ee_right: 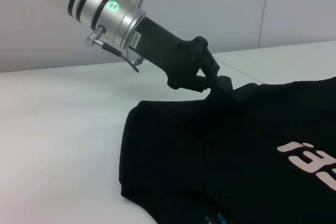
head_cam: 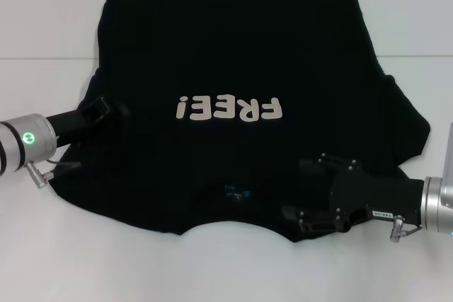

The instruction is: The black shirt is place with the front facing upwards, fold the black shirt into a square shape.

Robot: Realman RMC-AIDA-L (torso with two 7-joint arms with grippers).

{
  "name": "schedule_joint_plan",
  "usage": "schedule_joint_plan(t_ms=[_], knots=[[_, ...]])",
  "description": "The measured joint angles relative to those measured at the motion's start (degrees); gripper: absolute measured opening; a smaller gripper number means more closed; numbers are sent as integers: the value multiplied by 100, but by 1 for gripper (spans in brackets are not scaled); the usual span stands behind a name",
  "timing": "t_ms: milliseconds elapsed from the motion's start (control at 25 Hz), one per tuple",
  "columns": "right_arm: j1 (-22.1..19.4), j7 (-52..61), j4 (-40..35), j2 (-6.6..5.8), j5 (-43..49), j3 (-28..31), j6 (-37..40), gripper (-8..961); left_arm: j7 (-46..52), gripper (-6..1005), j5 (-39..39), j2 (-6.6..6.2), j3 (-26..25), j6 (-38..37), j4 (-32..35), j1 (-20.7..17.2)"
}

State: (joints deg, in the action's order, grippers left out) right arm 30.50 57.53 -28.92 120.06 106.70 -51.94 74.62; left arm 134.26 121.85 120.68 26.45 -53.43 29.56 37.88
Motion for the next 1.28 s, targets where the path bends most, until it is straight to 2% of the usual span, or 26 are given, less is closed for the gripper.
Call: schedule_joint_plan(t_ms=[240, 520, 640, 800, 920, 1080, 1280], knots=[[-10, 1, 0, 0, 0, 0, 0, 942, -308, 140, -364, 21, -4, -293, -274, -57], [-26, -7, 0, 0, 0, 0, -6, 942, -414, 192, -657, -18, -14, -655, -540, -91], [-27, -10, 0, 0, 0, 0, -9, 942, -360, 414, -809, -49, -35, -705, -541, -191], [-26, -34, 0, 0, -4, 0, -23, 942, 150, 587, -836, -176, -61, -564, -541, -369], [-26, -39, 3, 0, -8, 0, -47, 942, 476, 706, -842, -219, -62, -351, -551, -454], [-27, -40, 7, 0, -9, 0, -62, 942, 508, 859, -965, -155, -59, -88, -580, -432], [-26, -41, 9, 0, -10, -2, -62, 942, 455, 912, -1225, -30, -48, 386, -598, -320]])
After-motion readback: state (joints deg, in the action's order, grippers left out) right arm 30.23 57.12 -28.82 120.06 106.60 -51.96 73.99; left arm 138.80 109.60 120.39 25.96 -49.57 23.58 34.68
